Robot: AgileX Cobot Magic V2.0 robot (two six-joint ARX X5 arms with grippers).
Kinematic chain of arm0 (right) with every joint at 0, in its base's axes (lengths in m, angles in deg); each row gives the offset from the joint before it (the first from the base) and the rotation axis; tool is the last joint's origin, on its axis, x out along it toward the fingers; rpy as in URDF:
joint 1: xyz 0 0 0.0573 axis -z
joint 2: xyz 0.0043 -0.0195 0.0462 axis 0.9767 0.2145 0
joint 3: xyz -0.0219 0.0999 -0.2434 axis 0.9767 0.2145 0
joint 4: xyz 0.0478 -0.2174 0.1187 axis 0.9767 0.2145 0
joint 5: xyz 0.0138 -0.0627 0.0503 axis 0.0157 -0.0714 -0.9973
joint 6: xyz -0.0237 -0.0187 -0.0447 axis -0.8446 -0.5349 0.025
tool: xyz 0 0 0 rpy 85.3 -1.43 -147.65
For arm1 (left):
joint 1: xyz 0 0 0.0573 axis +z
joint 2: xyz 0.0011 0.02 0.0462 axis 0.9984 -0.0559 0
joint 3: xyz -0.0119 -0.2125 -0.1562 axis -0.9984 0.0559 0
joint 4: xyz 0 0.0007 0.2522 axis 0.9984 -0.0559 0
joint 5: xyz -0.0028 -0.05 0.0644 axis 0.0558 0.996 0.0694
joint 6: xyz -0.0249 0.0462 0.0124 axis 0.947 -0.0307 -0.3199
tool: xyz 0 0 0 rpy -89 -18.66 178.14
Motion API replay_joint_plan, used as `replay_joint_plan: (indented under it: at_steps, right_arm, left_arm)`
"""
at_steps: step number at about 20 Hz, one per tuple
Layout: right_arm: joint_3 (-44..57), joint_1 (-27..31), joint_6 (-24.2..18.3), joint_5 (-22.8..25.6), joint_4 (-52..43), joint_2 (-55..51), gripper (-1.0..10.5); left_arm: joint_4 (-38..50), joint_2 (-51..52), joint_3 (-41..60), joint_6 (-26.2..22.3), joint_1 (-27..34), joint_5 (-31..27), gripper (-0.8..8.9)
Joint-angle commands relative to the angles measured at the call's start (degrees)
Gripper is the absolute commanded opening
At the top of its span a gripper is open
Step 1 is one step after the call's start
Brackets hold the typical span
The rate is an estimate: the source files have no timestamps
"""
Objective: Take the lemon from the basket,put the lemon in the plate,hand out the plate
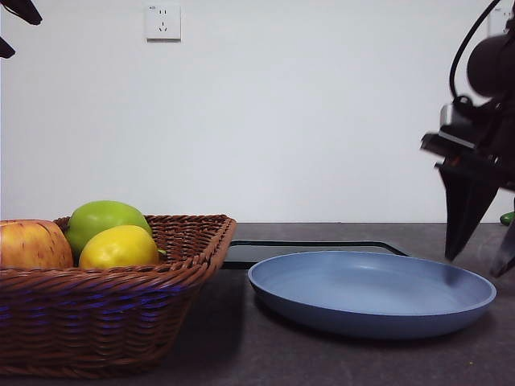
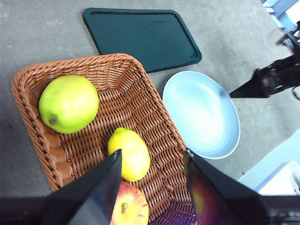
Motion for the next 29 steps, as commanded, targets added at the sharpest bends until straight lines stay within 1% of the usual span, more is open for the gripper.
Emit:
replay_joint_plan:
  at_steps: [1,2,3,5,9,12,16,17,19,20,23,24,25,27,29]
  right_arm:
    - [-0.8,-1.0,0.4,-1.9,-1.4,3.2,2.4]
    - [-0.8,-1.1,0.4,-3.3,-2.1,4.1,2.4]
    - [-0.8,-1.3,0.9,-4.3,-3.3,5.2,2.1]
    - [-0.8,-1.3,2.3,-4.0,-4.0,6.5,1.4]
    - [-0.8,-1.3,2.3,-4.1,-2.9,6.2,0.0]
    - [-0.8,-1.2,2.3,-4.1,-1.3,4.3,0.0]
    - [-0.8,-0.9,2.3,-4.1,2.2,-1.6,0.0]
    - [-0.8,-0.5,2.3,-4.1,3.2,-3.3,0.0]
    - [-0.8,0.5,2.3,-4.2,5.4,-6.8,0.0]
    - [-0.8,1.1,2.2,-4.1,6.4,-8.5,0.0]
    - [-0.8,3.1,1.8,-4.2,9.4,-13.9,0.0]
    - [-0.8,3.5,1.8,-4.1,10.2,-15.5,0.0]
    - [-0.8,3.8,1.8,-4.1,10.8,-16.7,0.0]
    - [-0.8,4.0,1.8,-4.2,11.9,-19.2,0.0]
    - [-0.8,4.0,1.8,-4.2,12.1,-20.6,0.0]
  left_arm:
    - [0.2,-0.3,-1.0,0.0,-0.3,0.1,2.34]
    - [0.2,-0.3,-1.0,0.0,-0.3,0.1,2.34]
    - [0.2,-0.3,-1.0,0.0,-0.3,0.1,2.34]
    - [0.2,-0.3,-1.0,0.0,-0.3,0.0,2.34]
    - [0.2,-0.3,-1.0,0.0,-0.3,0.0,2.34]
    - [0.2,-0.3,-1.0,0.0,-0.3,0.0,2.34]
    - [0.2,-0.3,-1.0,0.5,-0.9,0.0,2.35]
    - [0.2,-0.3,-1.0,0.5,-1.3,-0.1,2.59]
    - [-0.2,-0.3,-1.0,0.7,-2.5,-0.1,3.53]
    - [-0.7,-0.3,-1.0,0.9,-3.3,-0.1,3.69]
    - [-1.9,-0.3,-0.9,0.9,-6.1,-0.1,3.69]
    - [-1.6,-0.6,-0.9,1.7,-7.1,-0.3,3.69]
    - [-1.1,-1.3,-0.9,3.3,-7.9,-1.0,3.69]
    - [-0.6,-3.9,-0.9,5.9,-10.1,-4.7,3.74]
    - [-0.7,-8.0,-1.0,6.0,-13.3,-9.8,3.77]
